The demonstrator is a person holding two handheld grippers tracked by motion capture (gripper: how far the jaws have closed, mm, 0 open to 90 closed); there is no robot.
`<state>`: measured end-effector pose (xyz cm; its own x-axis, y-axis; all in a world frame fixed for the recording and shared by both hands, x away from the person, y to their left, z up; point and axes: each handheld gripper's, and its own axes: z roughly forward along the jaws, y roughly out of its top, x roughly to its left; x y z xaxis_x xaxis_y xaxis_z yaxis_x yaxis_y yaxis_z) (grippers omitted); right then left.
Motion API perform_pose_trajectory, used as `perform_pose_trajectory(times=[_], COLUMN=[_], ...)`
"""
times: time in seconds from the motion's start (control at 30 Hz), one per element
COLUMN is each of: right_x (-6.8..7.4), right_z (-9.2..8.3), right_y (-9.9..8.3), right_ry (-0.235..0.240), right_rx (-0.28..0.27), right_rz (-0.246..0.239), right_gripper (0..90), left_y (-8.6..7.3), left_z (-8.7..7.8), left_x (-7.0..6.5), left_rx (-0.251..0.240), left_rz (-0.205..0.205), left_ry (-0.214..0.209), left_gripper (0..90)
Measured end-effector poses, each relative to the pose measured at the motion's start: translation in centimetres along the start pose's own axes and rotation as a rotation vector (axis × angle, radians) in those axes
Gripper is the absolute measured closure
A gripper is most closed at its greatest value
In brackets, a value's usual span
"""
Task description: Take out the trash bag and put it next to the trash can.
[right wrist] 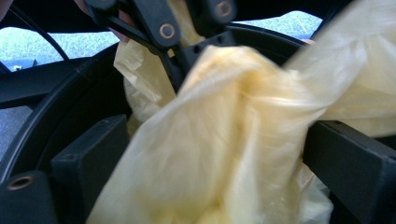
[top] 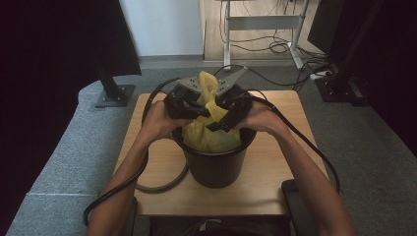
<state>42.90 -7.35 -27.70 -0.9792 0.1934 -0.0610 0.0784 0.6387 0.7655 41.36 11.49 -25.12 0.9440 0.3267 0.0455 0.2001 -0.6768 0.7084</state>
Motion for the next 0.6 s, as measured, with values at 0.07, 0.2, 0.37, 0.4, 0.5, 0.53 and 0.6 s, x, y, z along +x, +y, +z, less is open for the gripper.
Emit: perform_pose_trajectory(times=[0.07,0.2,0.37,0.4,0.5,0.53,0.6], right_x=[0.1,0.3,0.5,0.4,0.0,-0.2,-0.5], right_z=[0.4,0.9,0.7,0.6,0.0,-0.2,-0.9], right_y=[0.2,0.5,0.4,0.3,-0.3,-0.5,-0.8], right_ry=[0.004,0.018,0.014,0.011,-0.019,-0.025,-0.039], right_rx=[0.005,-0.01,-0.023,-0.023,-0.015,-0.016,-0.019], right_rz=[-0.015,-0.02,-0.038,-0.035,0.009,0.019,0.026], right_gripper=[15.0,32.2,70.2,75.0,79.6,80.0,80.2], left_y=[0.4,1.0,1.0,0.9,0.6,0.4,-0.2], left_z=[-0.2,-0.8,-1.2,-1.5,-2.5,-2.9,-3.7], left_x=[-0.1,-0.2,-0.4,-0.4,-0.3,-0.4,-0.3], left_rx=[-0.013,-0.102,-0.13,-0.139,-0.151,-0.148,-0.141], left_rz=[0.007,0.007,0.007,0.0,-0.012,-0.014,-0.021], left_ry=[-0.01,-0.087,-0.097,-0.09,-0.068,-0.046,-0.017], left_gripper=[87.3,87.4,78.2,71.5,54.1,49.6,41.9])
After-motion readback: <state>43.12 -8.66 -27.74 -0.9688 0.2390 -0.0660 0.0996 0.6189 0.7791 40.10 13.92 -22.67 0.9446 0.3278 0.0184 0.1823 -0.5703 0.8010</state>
